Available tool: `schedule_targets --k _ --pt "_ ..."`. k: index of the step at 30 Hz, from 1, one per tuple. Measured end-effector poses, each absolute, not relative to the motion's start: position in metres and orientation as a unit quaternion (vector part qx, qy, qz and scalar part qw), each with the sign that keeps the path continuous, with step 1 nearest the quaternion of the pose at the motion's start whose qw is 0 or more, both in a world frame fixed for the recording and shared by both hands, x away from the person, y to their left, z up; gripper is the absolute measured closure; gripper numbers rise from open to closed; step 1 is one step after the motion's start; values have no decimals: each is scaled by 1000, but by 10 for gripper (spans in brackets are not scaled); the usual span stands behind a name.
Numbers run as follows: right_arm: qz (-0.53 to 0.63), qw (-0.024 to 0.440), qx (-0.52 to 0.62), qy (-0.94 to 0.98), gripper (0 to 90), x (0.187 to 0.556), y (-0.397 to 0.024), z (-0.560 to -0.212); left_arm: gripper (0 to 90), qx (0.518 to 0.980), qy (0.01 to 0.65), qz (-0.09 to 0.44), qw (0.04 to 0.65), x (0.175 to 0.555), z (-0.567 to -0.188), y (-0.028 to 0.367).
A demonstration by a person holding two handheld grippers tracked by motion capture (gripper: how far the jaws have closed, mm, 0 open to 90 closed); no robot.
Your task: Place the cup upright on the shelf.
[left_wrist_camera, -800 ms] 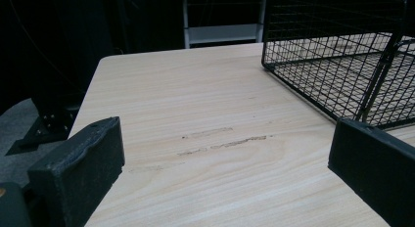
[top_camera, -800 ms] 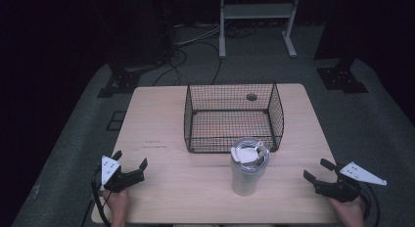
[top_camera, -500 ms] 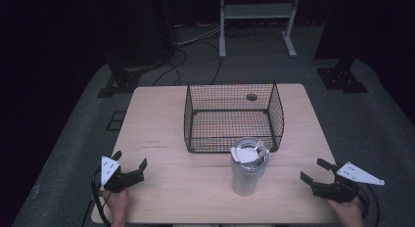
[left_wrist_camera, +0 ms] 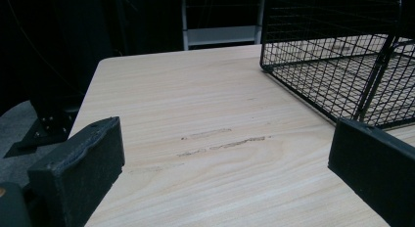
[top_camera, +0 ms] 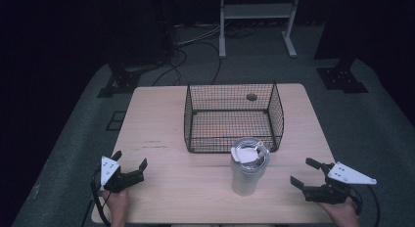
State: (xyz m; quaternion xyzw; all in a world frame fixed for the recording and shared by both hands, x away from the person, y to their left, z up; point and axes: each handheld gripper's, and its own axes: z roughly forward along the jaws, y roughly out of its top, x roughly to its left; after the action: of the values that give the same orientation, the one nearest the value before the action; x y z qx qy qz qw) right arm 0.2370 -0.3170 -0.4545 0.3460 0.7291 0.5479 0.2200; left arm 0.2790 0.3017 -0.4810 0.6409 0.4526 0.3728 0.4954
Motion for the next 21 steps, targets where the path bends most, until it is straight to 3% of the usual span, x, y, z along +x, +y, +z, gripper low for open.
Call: schedule_targets --k 21 --pt "558 179 263 767 25 233 -251 -449 0 639 453 372 498 279 -481 303"
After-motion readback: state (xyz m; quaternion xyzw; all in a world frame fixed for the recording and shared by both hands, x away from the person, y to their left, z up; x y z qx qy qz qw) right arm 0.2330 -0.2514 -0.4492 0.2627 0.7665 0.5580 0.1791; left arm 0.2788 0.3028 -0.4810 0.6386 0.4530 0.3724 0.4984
